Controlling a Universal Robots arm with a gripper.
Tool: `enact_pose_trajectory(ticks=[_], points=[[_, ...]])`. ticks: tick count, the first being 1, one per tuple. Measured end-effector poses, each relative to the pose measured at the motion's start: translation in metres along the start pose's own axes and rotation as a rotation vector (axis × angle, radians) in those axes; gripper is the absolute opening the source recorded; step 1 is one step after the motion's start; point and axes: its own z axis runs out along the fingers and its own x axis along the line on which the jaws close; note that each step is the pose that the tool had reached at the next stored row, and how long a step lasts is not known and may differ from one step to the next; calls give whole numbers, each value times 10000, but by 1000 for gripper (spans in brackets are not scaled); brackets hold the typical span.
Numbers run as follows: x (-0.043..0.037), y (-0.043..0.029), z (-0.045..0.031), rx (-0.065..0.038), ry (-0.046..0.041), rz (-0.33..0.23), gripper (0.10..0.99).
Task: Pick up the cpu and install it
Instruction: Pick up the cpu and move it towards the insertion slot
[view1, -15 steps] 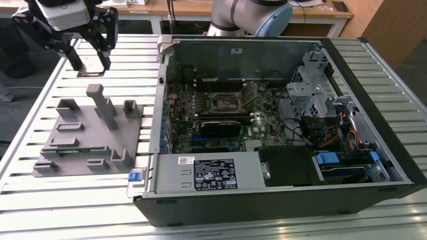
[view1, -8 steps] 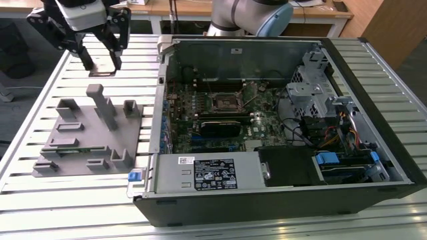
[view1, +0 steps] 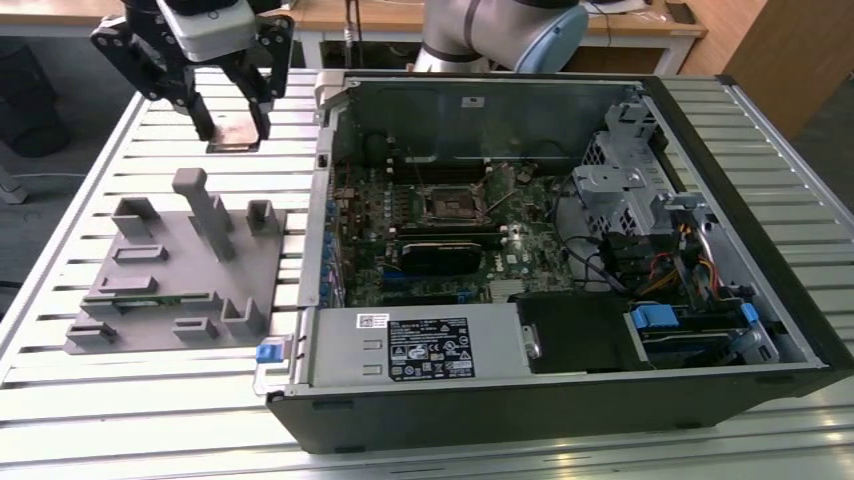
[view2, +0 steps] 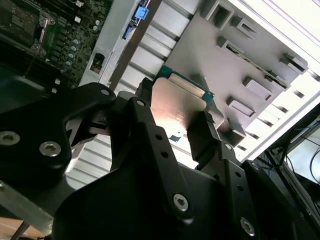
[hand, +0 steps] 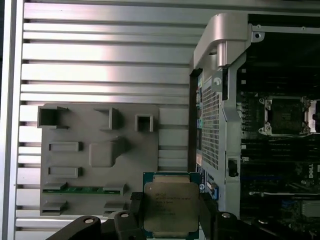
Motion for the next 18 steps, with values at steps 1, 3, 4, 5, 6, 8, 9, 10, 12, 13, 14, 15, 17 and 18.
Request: enact_pose_trajectory(ticks=[1,3,4,5,6,8,9,10,12,13,14,15,17,18], points=[[-29,0,1,-1,0,0,533],[-94,1,3,-1,2,0,533],[-125,1,4,-1,2,0,533],[-157,1,4,0,4,0,533],[-186,1,5,0,5,0,533],[-242,2,6,0,7,1,533],[-268,2,7,-1,7,0,533],[-295,2,8,-1,7,0,533],[-347,2,9,-1,9,0,533],[-370,2,10,-1,8,0,533],[-390,3,11,-1,8,0,533],[-408,3,11,-1,8,1,533],[-440,2,12,0,9,0,533],[-454,2,12,0,9,1,533]])
